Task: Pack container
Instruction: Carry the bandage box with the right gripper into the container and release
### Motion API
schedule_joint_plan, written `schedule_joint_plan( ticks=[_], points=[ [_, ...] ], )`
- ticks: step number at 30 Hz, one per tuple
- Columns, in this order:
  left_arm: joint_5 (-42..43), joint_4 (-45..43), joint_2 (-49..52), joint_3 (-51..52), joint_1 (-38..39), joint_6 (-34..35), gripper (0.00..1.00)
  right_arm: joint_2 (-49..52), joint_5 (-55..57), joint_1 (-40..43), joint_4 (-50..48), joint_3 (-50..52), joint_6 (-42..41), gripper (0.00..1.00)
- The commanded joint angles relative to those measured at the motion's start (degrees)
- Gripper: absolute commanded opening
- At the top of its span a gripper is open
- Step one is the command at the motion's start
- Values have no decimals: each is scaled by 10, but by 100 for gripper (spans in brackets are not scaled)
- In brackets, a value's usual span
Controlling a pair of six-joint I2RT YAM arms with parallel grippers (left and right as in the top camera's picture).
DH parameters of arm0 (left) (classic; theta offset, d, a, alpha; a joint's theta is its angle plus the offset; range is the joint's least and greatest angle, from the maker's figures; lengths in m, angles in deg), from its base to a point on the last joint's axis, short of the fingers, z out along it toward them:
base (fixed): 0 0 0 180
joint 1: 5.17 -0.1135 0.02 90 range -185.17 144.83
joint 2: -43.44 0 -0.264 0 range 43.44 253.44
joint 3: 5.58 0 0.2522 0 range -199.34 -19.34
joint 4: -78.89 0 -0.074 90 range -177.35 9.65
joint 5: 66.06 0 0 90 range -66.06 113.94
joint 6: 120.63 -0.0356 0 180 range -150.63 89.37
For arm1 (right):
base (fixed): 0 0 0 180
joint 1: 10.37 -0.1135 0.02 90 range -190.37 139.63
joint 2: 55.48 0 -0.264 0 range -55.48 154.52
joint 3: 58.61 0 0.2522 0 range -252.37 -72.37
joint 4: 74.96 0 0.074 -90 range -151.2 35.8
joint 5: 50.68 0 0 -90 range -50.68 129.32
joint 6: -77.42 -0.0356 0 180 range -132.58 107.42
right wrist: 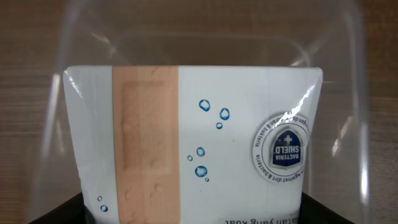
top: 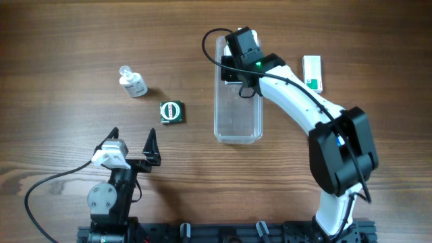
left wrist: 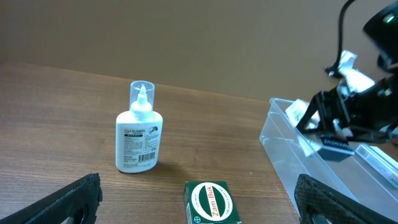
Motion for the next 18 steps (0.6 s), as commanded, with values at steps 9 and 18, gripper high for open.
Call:
schedule_joint_plan(
  ticks=[9,18],
  points=[
    [9,2,-4,2,-5,-11,100,38,12,-13,-8,-5,-12,78],
    [9,2,-4,2,-5,-11,100,38,28,-13,-20,-7,-12,87]
  ],
)
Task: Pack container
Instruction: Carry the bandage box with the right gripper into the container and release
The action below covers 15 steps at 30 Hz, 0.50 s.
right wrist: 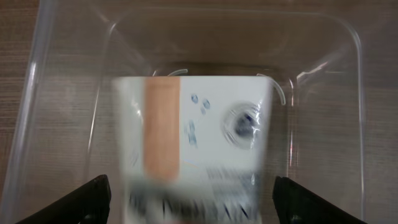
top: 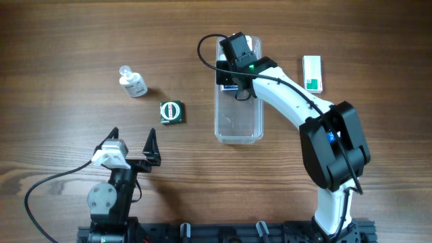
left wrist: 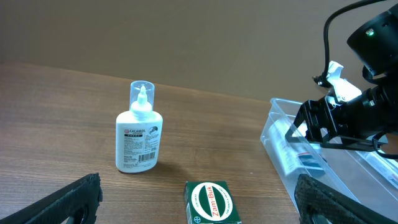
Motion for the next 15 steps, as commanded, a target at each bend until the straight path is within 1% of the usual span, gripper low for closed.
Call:
schedule_joint_plan(
  ticks=[1,5,8,10,12,15],
  points=[
    [9,2,-4,3,-5,-11,100,10,29,-2,-3,-9,-7,87],
    [9,2,-4,3,-5,-11,100,4,34,-2,10,-31,-7,88],
    [9,2,-4,3,-5,-11,100,-18,40,-2,62,-77,-3,93],
    [9,2,-4,3,-5,-11,100,-43,61,-2,91,-105,33,94],
    [9,2,-4,3,-5,-11,100,-82,85,6,131,-122,87,99],
    [9,2,-4,3,-5,-11,100,-146,109,43,203,-123,139,100]
  ],
)
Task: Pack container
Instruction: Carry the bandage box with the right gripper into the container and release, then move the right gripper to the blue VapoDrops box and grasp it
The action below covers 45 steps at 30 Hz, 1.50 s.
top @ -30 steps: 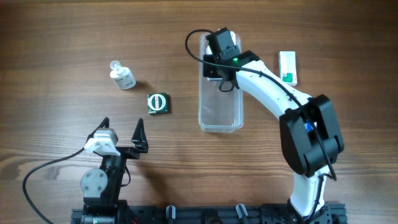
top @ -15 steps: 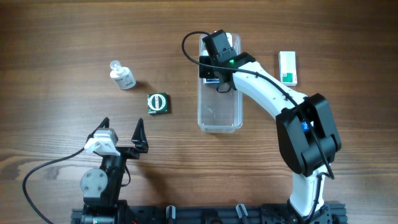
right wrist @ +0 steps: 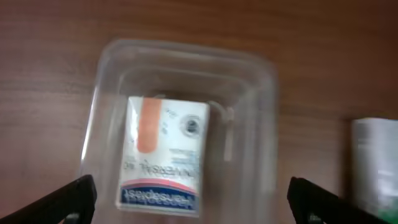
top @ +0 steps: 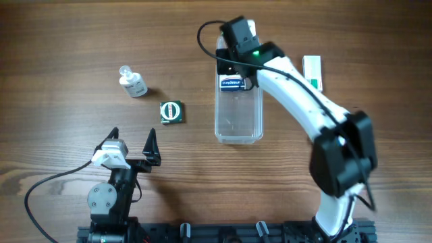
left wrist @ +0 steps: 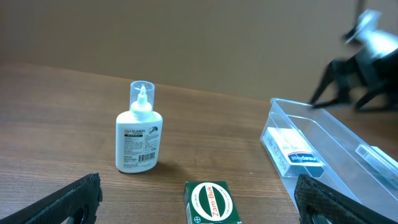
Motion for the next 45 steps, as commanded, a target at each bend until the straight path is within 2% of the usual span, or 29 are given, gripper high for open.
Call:
schedule_joint_plan(
  ticks=[1,4,7,9,12,15,19,24,30,35,38,45],
  points=[
    [9,2,-4,2,-5,-11,100,-106,54,62,82,-23,82,100],
    [9,2,-4,2,-5,-11,100,-147,12,151,198,-23,82,100],
    [9,2,-4,2,-5,-11,99,-151,-110,231,296,-19,108,96],
    [9,2,-4,2,-5,-11,100,-151,-162,266,335,-1,148,94],
    [9,2,-4,2,-5,-11,100,-151,-165,307,362,52,171,96],
    [9,2,-4,2,-5,-11,100,-151,-178,315,326,112,169,100],
    [9,2,-4,2,-5,-11,100,-151,-172,315,268,204,131,100],
    [9,2,-4,2,-5,-11,100,-151,-134,315,219,271,125,100],
    [9,2,-4,2,-5,-11,100,-150,-68,330,177,280,142,100],
    [9,2,-4,2,-5,-11,100,-149,-78,373,149,293,166,100],
    [9,2,-4,2,-5,-11,100,-149,-149,397,129,305,217,100],
    [9,2,-4,2,-5,-11,100,-149,-166,399,85,342,231,100]
  ],
)
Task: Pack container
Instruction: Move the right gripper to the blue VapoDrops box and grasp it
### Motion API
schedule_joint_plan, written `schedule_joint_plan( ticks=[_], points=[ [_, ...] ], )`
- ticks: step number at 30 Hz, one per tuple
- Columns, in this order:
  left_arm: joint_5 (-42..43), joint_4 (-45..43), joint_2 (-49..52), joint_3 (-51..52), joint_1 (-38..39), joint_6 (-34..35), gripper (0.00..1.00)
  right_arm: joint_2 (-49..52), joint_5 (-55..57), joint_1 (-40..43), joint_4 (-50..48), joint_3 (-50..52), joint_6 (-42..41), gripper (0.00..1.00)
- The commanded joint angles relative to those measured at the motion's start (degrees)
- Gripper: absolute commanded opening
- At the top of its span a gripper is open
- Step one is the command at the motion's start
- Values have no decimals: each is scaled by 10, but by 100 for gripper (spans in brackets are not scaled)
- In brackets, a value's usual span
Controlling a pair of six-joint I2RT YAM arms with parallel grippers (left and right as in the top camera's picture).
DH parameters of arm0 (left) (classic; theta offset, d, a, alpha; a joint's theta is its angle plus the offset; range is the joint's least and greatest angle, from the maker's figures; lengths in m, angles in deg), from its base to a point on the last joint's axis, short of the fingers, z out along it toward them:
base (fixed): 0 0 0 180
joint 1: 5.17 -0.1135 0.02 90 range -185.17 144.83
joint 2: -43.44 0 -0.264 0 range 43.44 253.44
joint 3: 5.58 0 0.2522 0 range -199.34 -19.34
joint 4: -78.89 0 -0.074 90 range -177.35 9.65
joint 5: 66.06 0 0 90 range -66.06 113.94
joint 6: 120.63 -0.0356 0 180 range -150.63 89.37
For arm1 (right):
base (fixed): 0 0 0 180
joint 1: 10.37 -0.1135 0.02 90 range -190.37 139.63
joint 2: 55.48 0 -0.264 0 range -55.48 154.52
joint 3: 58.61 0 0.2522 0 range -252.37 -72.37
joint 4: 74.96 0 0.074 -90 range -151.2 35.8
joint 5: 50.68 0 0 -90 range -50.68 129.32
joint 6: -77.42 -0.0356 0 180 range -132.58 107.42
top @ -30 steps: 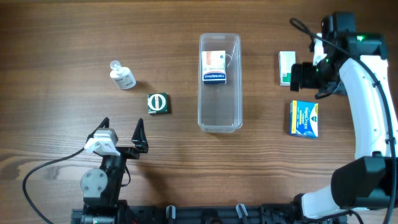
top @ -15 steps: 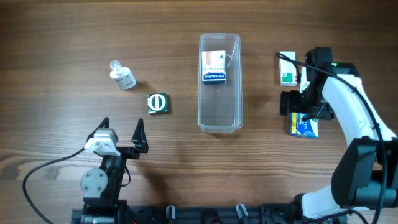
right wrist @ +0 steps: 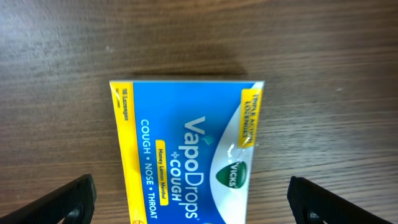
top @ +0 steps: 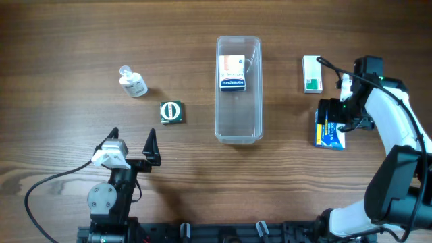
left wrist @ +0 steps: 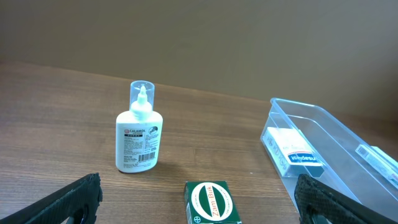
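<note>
The clear plastic container (top: 238,121) stands at the table's middle, with a white and blue plaster box (top: 232,72) lying at its far end. My right gripper (right wrist: 189,202) is open, hovering over a blue and yellow VapoDrops packet (right wrist: 186,155) that lies flat on the wood at the right (top: 330,129). My left gripper (left wrist: 196,202) is open near the front left, facing a green Zam-Buk box (left wrist: 211,203) and a white Calamol bottle (left wrist: 138,140).
A white and green box (top: 312,73) lies at the far right, beyond the VapoDrops packet. The Zam-Buk box (top: 171,111) and the bottle (top: 133,82) sit left of the container (left wrist: 329,149). Bare wood lies in front of the container.
My right gripper has moved from over the container's far end to the right side of the table, now open over the VapoDrops packet. The plaster box stays in the container.
My right gripper held the plaster box inside the container's far end. Then it was open with the box lying in the container, then higher above it. Now it hovers over the VapoDrops packet. The left arm has not moved.
</note>
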Motion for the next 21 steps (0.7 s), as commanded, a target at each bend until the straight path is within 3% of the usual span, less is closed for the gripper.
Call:
schedule_joint_plan(
  ticks=[1,21],
  points=[
    [9,2,-4,2,-5,-11,100,6,-21,0,-11,17,14,100],
    [9,2,-4,2,-5,-11,100,33,-18,0,-62,58,-25,100]
  ],
)
